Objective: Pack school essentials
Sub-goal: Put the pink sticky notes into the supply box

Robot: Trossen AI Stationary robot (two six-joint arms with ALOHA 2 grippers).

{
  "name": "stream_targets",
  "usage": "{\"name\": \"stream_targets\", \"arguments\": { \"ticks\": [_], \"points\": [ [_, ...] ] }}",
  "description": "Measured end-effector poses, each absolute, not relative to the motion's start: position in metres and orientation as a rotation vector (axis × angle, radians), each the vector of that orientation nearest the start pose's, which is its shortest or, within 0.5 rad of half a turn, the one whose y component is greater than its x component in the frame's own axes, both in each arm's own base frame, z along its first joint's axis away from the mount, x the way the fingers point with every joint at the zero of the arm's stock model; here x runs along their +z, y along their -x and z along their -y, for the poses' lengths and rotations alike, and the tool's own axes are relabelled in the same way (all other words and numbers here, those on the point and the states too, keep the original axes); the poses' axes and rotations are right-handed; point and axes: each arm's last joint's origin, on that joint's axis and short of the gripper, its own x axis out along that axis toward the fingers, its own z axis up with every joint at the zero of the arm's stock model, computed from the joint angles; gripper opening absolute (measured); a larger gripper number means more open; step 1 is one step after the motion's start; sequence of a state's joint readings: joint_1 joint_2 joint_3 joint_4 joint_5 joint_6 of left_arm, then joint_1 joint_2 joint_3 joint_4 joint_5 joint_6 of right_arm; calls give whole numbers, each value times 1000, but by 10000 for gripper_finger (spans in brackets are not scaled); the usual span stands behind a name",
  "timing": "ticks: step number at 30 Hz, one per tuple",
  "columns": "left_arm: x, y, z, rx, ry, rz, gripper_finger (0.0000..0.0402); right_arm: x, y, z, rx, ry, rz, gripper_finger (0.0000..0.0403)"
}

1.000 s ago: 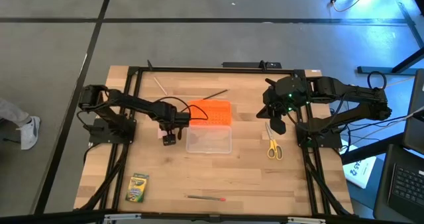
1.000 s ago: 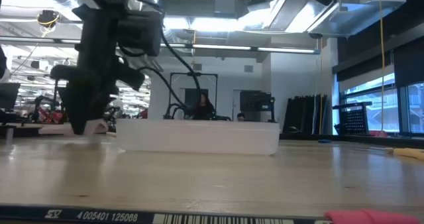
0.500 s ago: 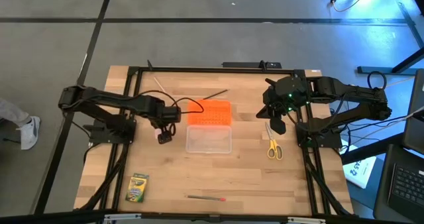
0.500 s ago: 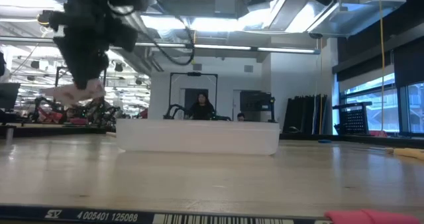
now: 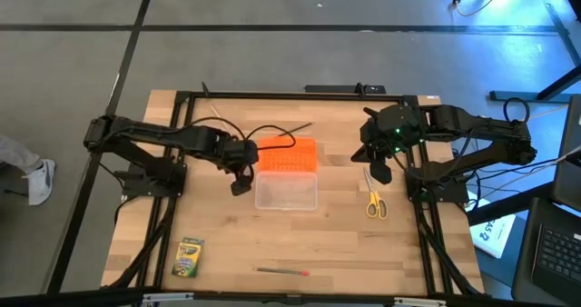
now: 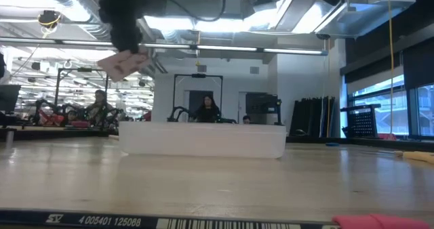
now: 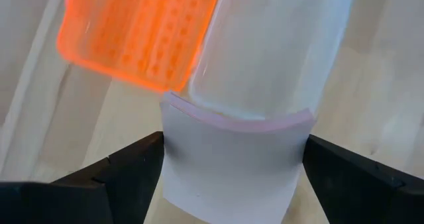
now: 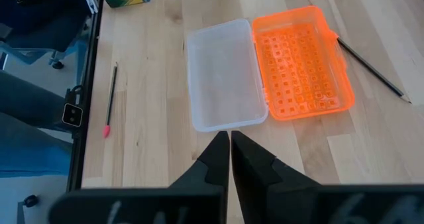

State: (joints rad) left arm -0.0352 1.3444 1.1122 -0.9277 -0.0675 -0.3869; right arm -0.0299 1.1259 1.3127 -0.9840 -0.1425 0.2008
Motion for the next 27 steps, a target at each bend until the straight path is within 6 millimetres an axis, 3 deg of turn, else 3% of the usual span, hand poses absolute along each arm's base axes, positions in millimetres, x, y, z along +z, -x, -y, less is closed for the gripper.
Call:
{"name": "stream_targets", "arguments": {
  "ticks": [17, 27],
  "points": [
    [251, -299, 25, 132, 204, -994, 338, 380, -206, 2, 40, -225, -763, 20],
    [218, -317, 26, 150, 184, -1083, 337, 383, -209, 6, -73, -131, -718, 20]
  ]
}}
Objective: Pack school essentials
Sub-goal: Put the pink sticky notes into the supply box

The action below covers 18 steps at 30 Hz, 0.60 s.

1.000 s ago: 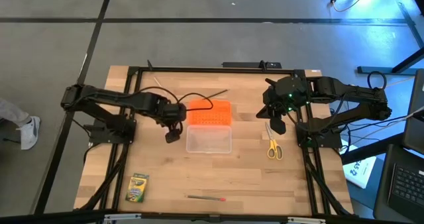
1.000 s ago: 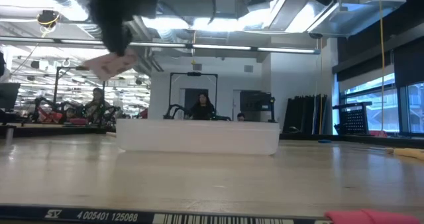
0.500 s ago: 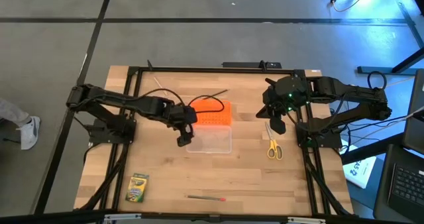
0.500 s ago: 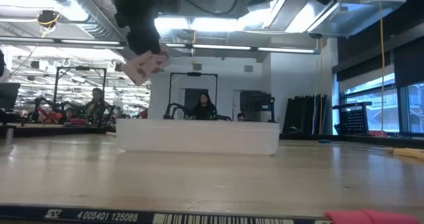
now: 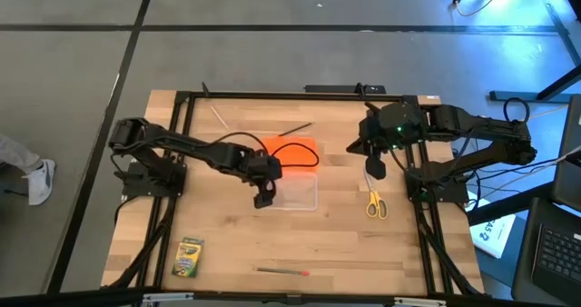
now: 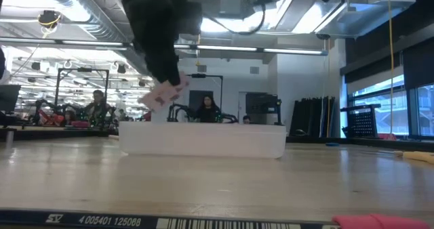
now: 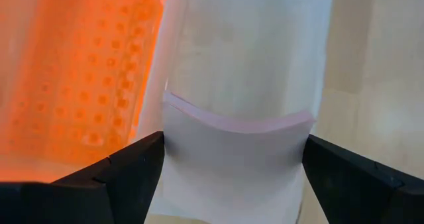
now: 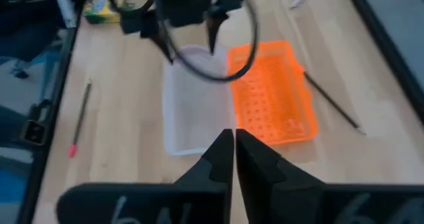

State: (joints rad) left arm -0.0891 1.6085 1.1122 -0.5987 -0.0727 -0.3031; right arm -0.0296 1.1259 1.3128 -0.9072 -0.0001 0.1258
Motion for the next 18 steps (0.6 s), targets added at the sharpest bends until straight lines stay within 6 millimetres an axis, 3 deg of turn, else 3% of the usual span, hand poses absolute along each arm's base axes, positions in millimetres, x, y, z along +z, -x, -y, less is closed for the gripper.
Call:
{"name": "stream_targets", "arguments": {
  "ticks": [9, 18],
  "points": [
    [196, -325, 30, 151, 133, -1141, 334, 382, -209, 6, -79, -127, -717, 20],
    [195, -326, 30, 129, 99, -1141, 334, 382, -209, 6, -80, -128, -717, 20]
  ]
}}
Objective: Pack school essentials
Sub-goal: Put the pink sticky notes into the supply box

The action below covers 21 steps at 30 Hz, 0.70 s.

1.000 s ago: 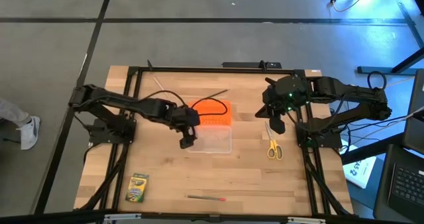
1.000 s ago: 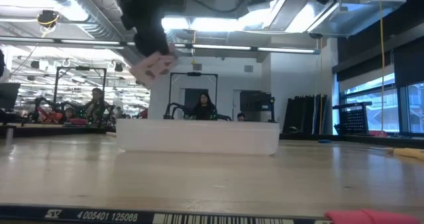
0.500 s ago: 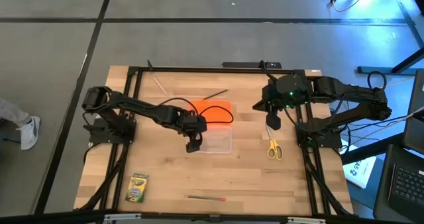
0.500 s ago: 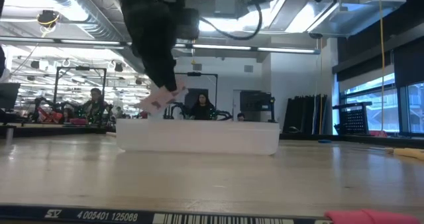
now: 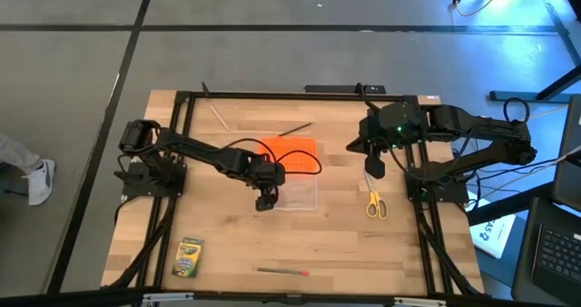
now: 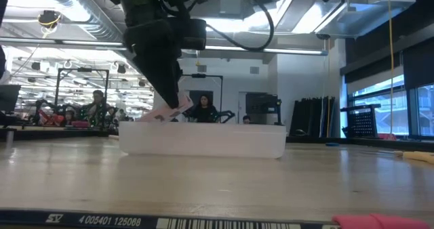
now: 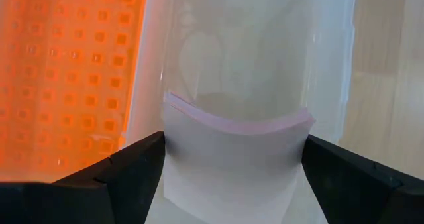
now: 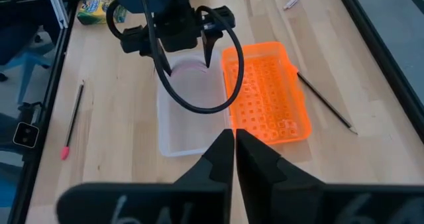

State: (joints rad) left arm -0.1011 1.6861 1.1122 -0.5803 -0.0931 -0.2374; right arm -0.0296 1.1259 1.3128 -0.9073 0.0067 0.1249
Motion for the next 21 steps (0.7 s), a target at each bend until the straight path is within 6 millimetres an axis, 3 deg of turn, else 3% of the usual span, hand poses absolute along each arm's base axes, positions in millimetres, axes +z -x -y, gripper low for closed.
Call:
{"name": "stream_targets", "arguments": {
  "ticks": [21],
  "points": [
    [176, -330, 32, 135, 68, -1214, 339, 383, -209, 6, -80, -125, -710, 20]
  ]
}}
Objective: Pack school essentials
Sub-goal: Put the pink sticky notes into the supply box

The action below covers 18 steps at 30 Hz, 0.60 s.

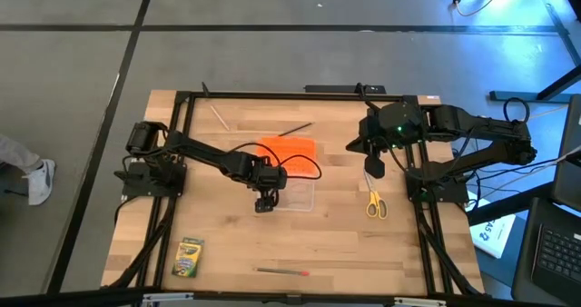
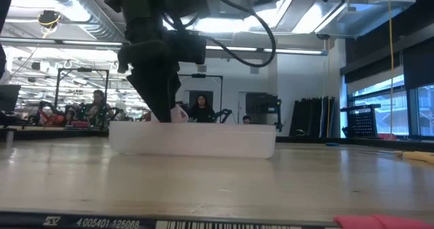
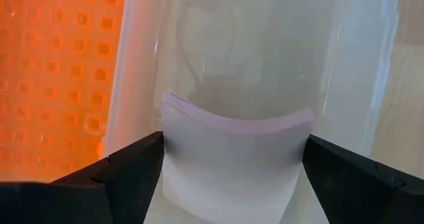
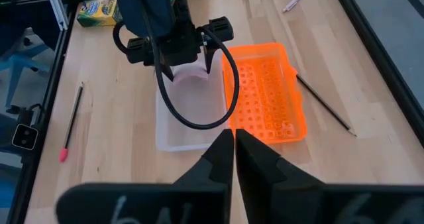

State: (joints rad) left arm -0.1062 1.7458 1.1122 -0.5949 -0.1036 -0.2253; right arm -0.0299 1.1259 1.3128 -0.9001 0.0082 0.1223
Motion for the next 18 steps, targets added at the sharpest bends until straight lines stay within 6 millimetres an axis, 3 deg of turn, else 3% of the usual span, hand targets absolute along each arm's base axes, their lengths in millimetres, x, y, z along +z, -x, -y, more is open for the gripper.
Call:
{"name": "stream_targets", "arguments": {
  "ticks": [9, 18],
  "points": [
    [175, -331, 32, 142, 64, -1211, 343, 383, -209, 6, -79, -125, -710, 20],
    [175, -330, 32, 154, 54, -1211, 397, 383, -209, 6, -79, -125, -710, 20]
  ]
}}
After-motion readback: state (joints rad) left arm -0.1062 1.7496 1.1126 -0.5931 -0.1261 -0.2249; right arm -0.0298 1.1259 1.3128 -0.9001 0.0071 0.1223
